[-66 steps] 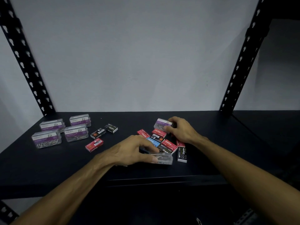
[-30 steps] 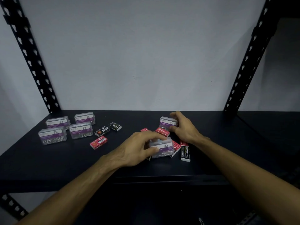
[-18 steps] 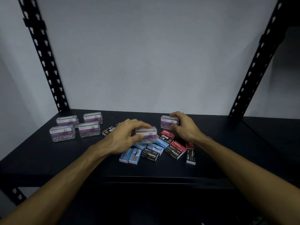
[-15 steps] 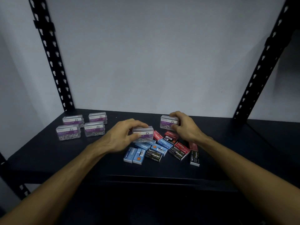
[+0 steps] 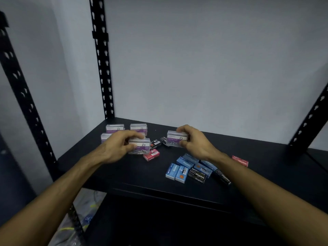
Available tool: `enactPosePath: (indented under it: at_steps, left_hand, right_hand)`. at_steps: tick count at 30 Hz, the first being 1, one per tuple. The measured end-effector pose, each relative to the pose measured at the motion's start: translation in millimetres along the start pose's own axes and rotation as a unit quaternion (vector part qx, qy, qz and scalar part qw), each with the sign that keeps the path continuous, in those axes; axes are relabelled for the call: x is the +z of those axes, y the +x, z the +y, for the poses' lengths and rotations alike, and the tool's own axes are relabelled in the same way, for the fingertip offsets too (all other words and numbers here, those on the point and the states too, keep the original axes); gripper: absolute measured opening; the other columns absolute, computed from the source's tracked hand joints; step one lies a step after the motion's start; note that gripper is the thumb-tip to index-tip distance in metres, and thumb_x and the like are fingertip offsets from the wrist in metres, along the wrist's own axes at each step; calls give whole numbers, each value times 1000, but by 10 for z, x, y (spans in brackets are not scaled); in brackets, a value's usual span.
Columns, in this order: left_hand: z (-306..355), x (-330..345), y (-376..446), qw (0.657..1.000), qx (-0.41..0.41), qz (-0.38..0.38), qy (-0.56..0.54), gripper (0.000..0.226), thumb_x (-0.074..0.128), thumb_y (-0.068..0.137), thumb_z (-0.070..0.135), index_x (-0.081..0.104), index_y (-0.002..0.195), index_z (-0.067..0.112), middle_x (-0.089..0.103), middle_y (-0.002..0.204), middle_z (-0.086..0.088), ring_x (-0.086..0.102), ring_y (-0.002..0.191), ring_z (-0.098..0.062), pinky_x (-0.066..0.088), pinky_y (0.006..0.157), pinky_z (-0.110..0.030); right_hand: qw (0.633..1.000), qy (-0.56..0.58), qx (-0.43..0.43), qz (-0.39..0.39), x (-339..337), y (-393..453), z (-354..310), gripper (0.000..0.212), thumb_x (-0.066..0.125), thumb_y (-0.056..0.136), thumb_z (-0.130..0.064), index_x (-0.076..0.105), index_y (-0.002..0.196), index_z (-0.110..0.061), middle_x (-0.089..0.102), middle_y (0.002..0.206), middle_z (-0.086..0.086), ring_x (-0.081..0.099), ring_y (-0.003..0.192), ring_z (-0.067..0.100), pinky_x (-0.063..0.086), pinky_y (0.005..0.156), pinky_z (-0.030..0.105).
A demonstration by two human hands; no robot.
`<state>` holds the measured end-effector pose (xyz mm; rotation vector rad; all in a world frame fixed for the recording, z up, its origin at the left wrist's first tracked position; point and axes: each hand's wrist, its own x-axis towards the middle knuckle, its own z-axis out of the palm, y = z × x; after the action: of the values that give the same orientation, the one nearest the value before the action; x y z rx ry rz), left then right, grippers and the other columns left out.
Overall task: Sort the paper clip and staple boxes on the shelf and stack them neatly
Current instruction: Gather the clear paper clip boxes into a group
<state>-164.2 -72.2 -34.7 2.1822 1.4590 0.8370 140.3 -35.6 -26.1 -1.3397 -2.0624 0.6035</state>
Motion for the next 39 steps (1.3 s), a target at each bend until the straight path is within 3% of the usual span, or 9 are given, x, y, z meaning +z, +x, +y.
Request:
enactPosePath:
  at_steps: [5, 9, 15, 19, 30, 34, 39]
  left_hand:
    - [-308, -226, -176, 999, -33, 7, -1, 35, 67, 92, 17, 65, 115, 44, 63, 117, 21, 62, 99, -1, 53, 84, -24]
    - [-504, -362, -318, 998, -52, 5, -19, 35, 68, 91, 13, 67, 115, 39, 66, 117, 15, 64, 103, -4, 55, 91, -33]
    - [-680, -492, -477, 995, -81, 7, -48, 33, 66, 92, 8, 68, 115, 31, 67, 115, 11, 66, 100, -4, 56, 91, -34]
    - [-743, -526, -506, 995, -87, 6, -54, 34, 65, 93, 8, 67, 118, 31, 66, 119, 9, 65, 105, -7, 56, 93, -33]
    - [-752, -501, -491, 996, -77, 19, -43, 34, 65, 92, 9, 66, 114, 35, 66, 115, 12, 65, 101, -5, 56, 91, -34]
    - [-728, -491, -475, 995, -86, 27, -44, 32, 65, 92, 7, 67, 118, 26, 61, 117, 6, 63, 106, -12, 56, 92, -37]
    - [-693, -509, -476, 995, -89, 31, -27, 33, 70, 90, 14, 66, 118, 30, 60, 117, 4, 62, 104, -13, 56, 90, -38]
  right_hand:
    - [999, 18, -22, -23, 339, 131, -266, 38, 66, 90, -9, 55, 123, -25, 60, 121, -6, 60, 99, 0, 47, 76, 11]
    - [997, 33, -36, -55, 587, 209, -456, 37, 66, 91, -9, 55, 120, -28, 60, 121, -6, 62, 99, 5, 53, 78, 17]
    - [995, 40, -50, -79, 908, 284, -649, 41, 67, 90, -8, 54, 126, -23, 61, 125, -3, 63, 102, 7, 54, 84, 19]
    - [993, 32, -56, -97, 1050, 313, -719, 38, 68, 90, -10, 56, 123, -23, 63, 121, -5, 63, 101, 9, 55, 91, 32]
    - [991, 23, -42, -123, 1148, 318, -696, 40, 67, 92, -14, 55, 129, -23, 62, 125, -5, 62, 104, 9, 53, 95, 35]
    - [992, 16, -46, -118, 1132, 317, -681, 40, 67, 92, -15, 55, 130, -23, 60, 127, -5, 62, 104, 9, 53, 95, 34]
    - [991, 30, -48, -120, 1133, 313, -680, 42, 67, 92, -13, 55, 131, -23, 60, 128, -5, 62, 107, 8, 53, 95, 31]
